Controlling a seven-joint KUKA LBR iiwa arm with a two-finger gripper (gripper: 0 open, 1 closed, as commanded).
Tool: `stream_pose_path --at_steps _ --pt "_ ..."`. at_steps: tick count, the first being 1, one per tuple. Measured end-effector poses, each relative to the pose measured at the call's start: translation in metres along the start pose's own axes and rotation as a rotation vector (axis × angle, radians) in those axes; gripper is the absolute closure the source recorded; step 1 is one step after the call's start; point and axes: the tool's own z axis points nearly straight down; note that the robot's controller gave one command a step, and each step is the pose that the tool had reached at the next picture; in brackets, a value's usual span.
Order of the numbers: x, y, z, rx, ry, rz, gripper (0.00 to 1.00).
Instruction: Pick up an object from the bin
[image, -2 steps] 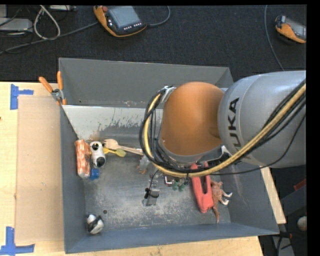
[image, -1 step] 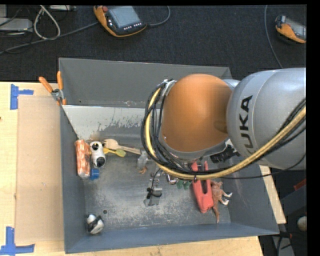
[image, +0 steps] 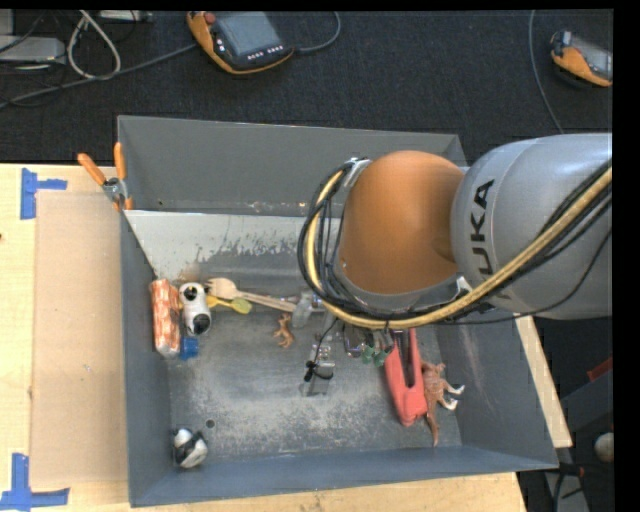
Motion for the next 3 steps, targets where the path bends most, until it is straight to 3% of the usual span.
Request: stream_pose_path --at_steps 1,2,3 --pt "-0.022 -0.004 0.059 0.002 0.003 -0.077 0.0" --pt "-0.023 -0.058 0.059 0.003 0.009 -0.151 0.0" --pt "-0.027 -0.116 0.057 0.005 0.009 -0.118 0.0"
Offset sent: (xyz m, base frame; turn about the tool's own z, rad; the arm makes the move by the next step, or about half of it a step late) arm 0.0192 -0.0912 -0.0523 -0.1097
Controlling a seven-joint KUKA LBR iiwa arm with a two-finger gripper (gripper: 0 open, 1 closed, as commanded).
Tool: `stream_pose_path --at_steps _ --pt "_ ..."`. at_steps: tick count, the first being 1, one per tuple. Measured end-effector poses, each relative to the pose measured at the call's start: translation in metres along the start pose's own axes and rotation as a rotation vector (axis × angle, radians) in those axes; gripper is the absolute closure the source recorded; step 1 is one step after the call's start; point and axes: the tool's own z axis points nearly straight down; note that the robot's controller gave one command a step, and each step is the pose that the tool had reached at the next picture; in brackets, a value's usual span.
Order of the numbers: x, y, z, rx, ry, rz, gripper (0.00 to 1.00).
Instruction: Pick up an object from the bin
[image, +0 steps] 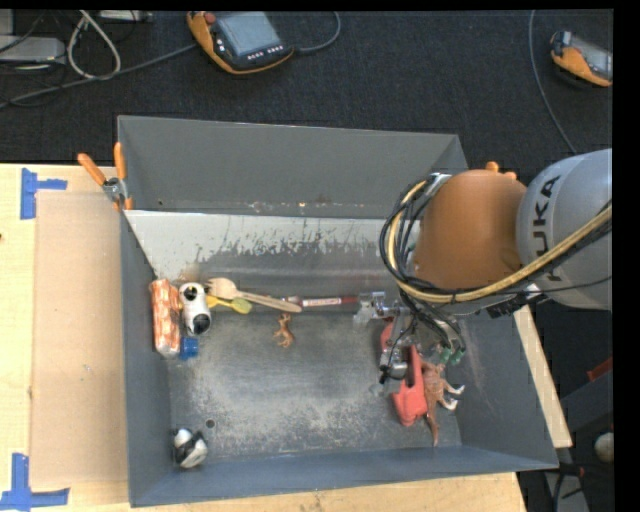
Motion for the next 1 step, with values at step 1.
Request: stream_pose_path --at_steps 1 --pt "-0.0001 -0.0326 -0.0055 -0.001 -0.001 -0.024 0.0"
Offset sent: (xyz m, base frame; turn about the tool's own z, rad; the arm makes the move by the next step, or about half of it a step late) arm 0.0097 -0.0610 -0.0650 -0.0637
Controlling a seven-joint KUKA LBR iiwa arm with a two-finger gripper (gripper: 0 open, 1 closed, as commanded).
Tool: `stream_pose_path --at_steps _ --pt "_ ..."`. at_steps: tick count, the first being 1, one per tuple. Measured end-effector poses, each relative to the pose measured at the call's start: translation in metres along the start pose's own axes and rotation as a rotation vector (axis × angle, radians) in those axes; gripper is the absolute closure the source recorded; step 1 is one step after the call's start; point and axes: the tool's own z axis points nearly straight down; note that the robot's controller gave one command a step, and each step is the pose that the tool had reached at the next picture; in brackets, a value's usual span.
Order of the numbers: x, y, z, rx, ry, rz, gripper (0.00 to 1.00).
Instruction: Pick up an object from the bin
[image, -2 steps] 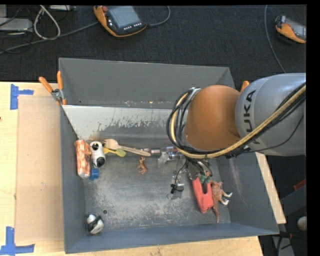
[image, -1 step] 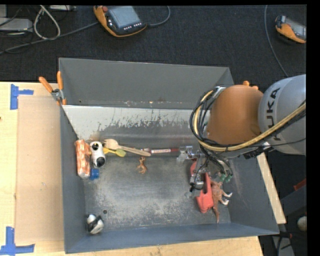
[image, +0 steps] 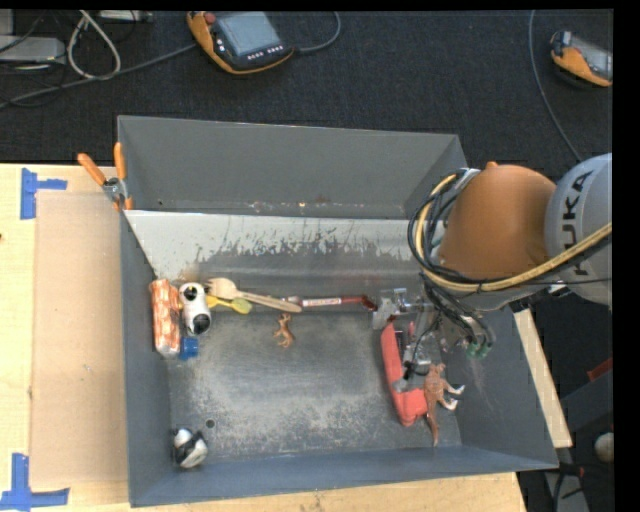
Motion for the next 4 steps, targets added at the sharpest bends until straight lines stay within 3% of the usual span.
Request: stream_pose_path --at_steps 1,2,3,4 --pt "-0.006 -0.019 0.051 0.0 -0.005 -0.03 0.0" --pt "0.005 -0.05 0.055 -0.004 0.0 0.04 0.0" --pt "0.007 -0.067 0.056 -0.001 -0.004 0.029 0.0" --pt "-0.002 -0.06 0.028 0.0 -0.007 -0.218 0.0"
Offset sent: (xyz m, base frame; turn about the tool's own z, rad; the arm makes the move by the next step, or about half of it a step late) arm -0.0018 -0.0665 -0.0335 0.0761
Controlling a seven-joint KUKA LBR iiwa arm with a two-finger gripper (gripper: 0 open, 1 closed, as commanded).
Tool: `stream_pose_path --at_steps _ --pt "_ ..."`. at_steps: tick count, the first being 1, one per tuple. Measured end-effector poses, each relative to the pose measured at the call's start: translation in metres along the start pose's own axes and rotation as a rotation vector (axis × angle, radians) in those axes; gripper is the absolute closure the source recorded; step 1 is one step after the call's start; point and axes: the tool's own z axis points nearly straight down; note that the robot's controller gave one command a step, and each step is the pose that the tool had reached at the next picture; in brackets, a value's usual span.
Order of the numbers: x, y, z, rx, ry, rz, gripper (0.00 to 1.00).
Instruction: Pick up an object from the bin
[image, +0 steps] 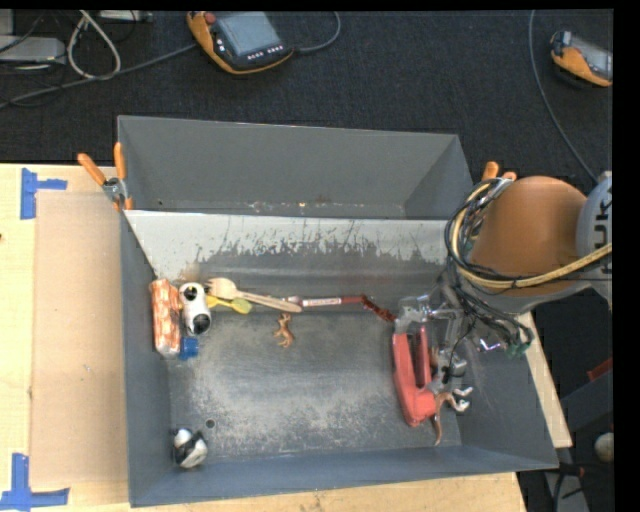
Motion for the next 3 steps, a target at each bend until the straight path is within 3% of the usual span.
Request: stream_pose_path --at_steps 1,2,3 --pt "0.0022 -0.0116 0.0268 -0.002 0.004 0.014 0.0" --pt "-0.0038 -0.0085 0.0239 -0.001 0.0 -0.019 0.0" --pt "0.0008 -0.009 0.0199 -0.003 0.001 -0.262 0.0"
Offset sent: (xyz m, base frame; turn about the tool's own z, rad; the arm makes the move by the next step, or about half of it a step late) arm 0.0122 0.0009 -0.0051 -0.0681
